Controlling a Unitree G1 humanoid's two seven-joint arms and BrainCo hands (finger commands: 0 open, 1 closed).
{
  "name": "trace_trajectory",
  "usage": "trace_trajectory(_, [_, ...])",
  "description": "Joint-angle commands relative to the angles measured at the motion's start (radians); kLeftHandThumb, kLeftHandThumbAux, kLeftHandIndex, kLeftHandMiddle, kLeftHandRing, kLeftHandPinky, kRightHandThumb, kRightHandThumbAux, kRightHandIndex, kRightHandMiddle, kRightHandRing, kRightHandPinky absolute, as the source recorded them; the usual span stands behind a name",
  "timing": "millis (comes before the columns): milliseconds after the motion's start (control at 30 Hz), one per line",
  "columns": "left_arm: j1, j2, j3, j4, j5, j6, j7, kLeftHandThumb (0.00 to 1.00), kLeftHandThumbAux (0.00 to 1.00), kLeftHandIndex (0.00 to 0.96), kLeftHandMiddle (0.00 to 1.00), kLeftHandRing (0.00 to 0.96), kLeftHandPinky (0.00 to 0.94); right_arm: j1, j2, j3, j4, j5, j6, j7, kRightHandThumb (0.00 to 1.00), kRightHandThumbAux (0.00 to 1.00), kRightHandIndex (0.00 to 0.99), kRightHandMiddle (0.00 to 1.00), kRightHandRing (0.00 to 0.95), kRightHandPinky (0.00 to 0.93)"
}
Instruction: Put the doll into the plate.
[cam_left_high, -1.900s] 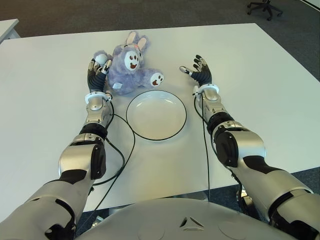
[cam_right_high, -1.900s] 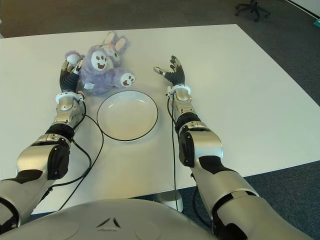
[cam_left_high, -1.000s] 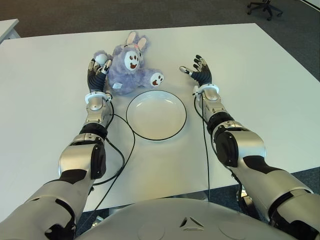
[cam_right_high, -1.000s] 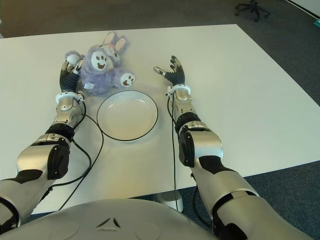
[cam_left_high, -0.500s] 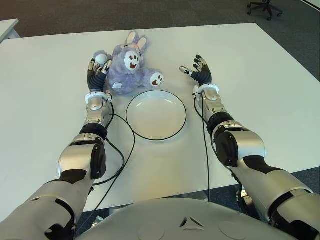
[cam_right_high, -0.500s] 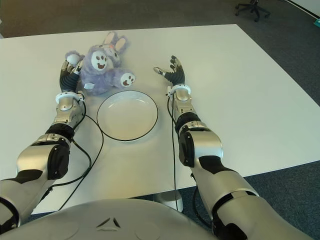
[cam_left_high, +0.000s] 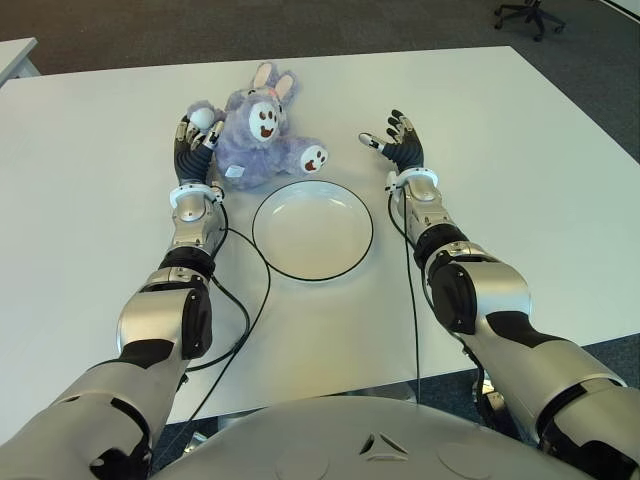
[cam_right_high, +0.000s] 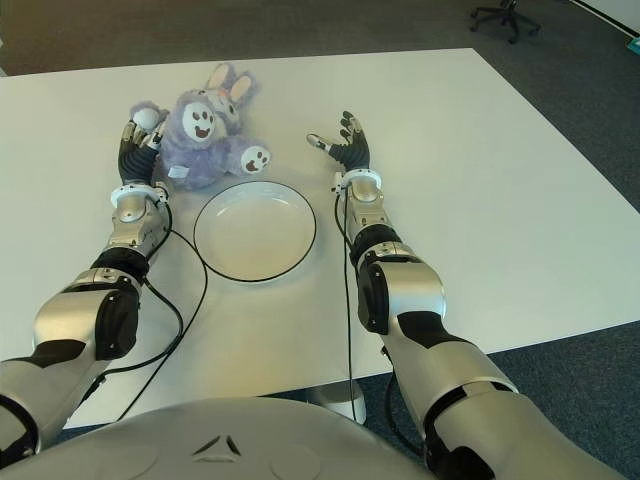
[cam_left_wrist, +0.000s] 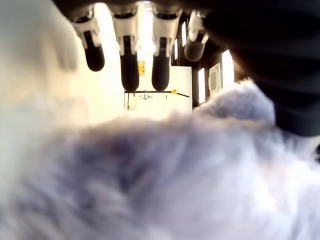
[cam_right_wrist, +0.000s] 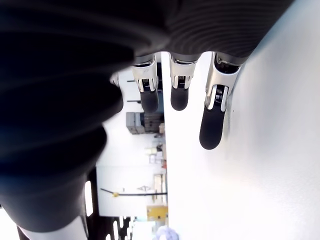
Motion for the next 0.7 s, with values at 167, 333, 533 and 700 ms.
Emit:
trace_trajectory(167, [0.052,-0.013,0.007,0.069,-0.006,-0.006,-0.038,0.063,0.619,0.021,0.19,0.195,0.173,0.05,0.005,-0.006,0.041,0.005,0.058,-0.003,0.081,0.848,0.025,0.0,0.0,0.0])
trace_trajectory(333, [0.035,-0.015,0.018,0.081,-0.016,-0.016,-0.041,0.104,0.663,0.017,0.204,0.205,0.178,0.051,0.005,-0.005,0.041,0.004,0.058,-0.004,0.083,0.848,0.025,0.0,0.0,0.0])
trace_trajectory(533, [0.019,-0.024,0.026,0.081,-0.023,-0.036,-0.036,0.154,0.636,0.028,0.213,0.217,0.22,0.051,0.003,-0.003,0.041,0.002,0.058,-0.007,0.082,0.847,0.028,0.0,0.0,0.0])
trace_trajectory(700, [0.019,-0.028,0.028,0.079,-0.015,-0.065,-0.037,0.208,0.619,0.045,0.219,0.22,0.213,0.052,0.003,-0.002,0.041,0.001,0.057,-0.008,0.08,0.846,0.026,0.0,0.0,0.0])
